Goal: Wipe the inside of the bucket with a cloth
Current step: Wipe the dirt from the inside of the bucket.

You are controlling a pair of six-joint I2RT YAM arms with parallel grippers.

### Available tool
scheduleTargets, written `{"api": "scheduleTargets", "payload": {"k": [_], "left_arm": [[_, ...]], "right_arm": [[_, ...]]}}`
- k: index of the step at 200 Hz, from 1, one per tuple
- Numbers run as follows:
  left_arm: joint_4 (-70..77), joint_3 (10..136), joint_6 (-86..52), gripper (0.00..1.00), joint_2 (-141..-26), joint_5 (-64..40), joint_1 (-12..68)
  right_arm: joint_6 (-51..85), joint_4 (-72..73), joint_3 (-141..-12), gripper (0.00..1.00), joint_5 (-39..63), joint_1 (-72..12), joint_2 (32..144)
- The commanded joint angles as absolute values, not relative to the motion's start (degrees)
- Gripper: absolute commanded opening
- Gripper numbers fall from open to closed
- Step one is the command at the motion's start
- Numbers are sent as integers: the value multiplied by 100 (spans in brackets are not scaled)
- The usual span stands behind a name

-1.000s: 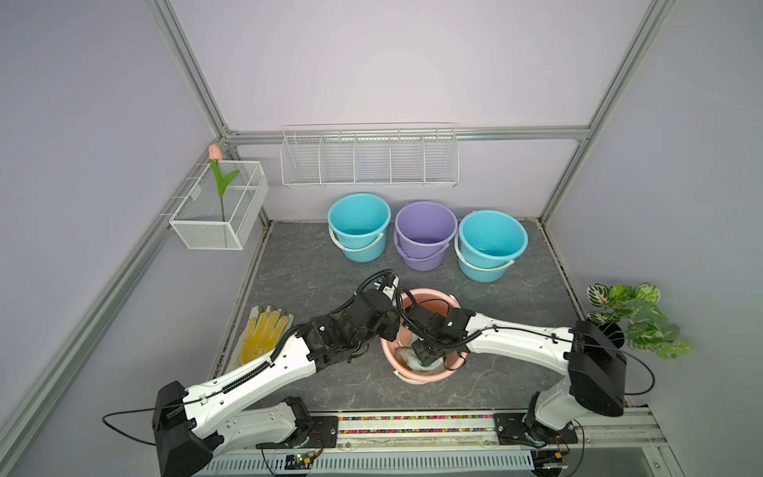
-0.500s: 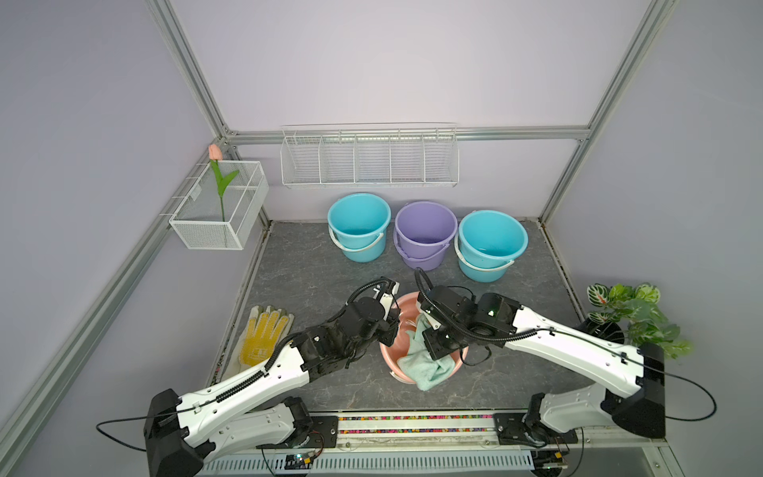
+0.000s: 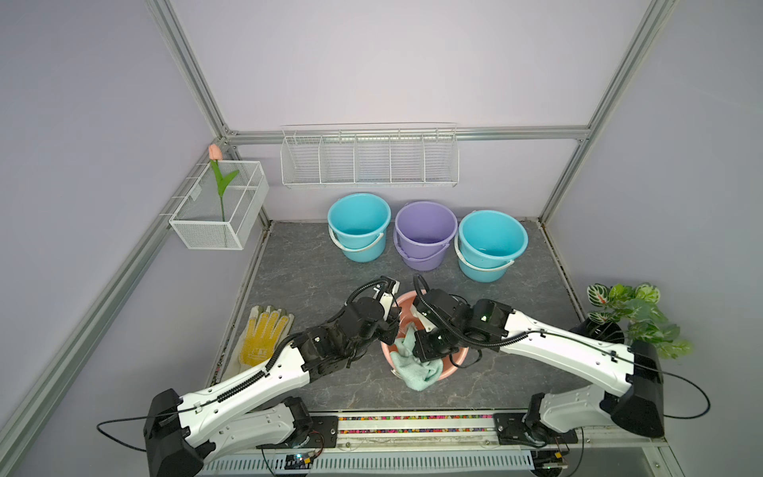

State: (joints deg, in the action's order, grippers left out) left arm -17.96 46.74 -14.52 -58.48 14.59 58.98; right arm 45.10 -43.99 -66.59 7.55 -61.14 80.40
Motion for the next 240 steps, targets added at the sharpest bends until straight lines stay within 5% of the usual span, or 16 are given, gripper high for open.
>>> {"api": "scheduleTargets", "payload": {"k": [1, 165, 240], "left_arm": [[-1376, 4620, -1468, 0, -5679, 1380, 5924], [-1265, 4497, -1521, 0, -5508, 1355, 5924], [-1309, 4432, -1585, 0, -5446, 1577, 5924]], "right_arm": [[4945, -3686, -6338, 7, 912, -6082, 8324], [5378, -2173, -5722, 7, -764, -6101, 9964], [5408, -2997, -5719, 7, -675, -6258, 8802]]}}
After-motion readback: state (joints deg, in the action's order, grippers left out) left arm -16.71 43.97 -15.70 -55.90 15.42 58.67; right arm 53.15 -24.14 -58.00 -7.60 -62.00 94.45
